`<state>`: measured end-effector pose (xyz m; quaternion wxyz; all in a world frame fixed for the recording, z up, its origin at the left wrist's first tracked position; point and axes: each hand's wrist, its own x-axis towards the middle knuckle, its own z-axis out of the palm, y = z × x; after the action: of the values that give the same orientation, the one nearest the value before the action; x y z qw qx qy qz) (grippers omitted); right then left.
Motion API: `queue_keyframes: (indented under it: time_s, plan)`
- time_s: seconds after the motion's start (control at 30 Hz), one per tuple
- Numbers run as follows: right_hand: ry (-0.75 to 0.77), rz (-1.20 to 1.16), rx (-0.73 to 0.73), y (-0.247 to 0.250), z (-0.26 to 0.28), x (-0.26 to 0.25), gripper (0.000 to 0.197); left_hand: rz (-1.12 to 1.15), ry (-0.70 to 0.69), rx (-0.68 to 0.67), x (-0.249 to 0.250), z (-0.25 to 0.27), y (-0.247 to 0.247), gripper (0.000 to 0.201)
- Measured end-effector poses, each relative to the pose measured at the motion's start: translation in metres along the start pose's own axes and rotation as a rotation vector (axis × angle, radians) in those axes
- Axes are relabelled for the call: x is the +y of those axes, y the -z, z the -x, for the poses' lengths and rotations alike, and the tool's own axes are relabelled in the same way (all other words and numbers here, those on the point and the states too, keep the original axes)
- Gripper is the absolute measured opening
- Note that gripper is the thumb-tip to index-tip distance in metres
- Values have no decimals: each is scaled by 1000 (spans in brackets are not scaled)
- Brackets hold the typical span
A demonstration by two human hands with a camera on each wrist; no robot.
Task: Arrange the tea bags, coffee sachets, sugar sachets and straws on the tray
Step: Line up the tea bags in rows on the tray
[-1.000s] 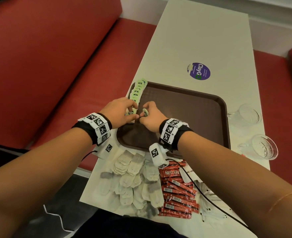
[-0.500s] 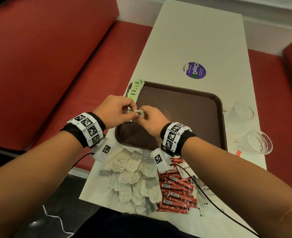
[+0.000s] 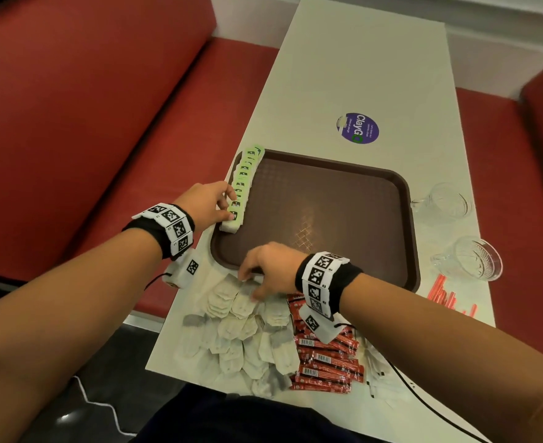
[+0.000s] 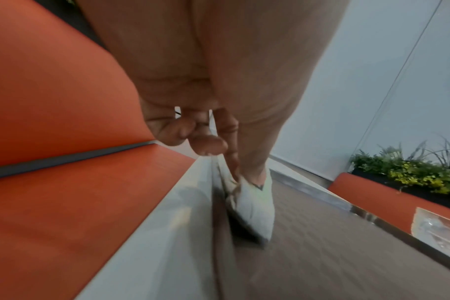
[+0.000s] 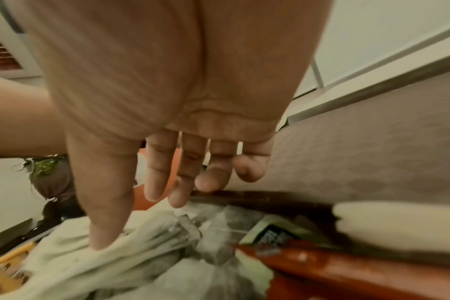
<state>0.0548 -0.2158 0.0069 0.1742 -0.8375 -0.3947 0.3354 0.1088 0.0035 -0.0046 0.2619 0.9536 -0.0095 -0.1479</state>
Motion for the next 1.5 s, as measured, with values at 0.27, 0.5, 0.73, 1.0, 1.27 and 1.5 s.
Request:
queue_keyframes:
  time_s: [0.27, 0.5, 0.73, 1.0, 1.27, 1.5]
  plan:
    - [49, 226, -120, -6, -2, -7, 56, -82, 83, 67, 2, -11, -2, 27]
    - [80, 146, -87, -2, 0, -4, 25, -249, 68, -41, 13, -9, -4, 26]
    - [51, 37, 55, 1, 8, 5, 12, -299, 32, -48, 27, 3, -2, 26]
    - [-123, -359, 285, -1, 37, 22, 10, -136, -245, -194, 43, 74, -7, 10]
    - [-145, -587, 412, -20, 51, 19, 20, -406, -407, -374, 35, 99, -47, 41]
    - [-139, -651, 446, -28, 57, 17, 20, -478, -448, -360, 41, 103, -49, 31]
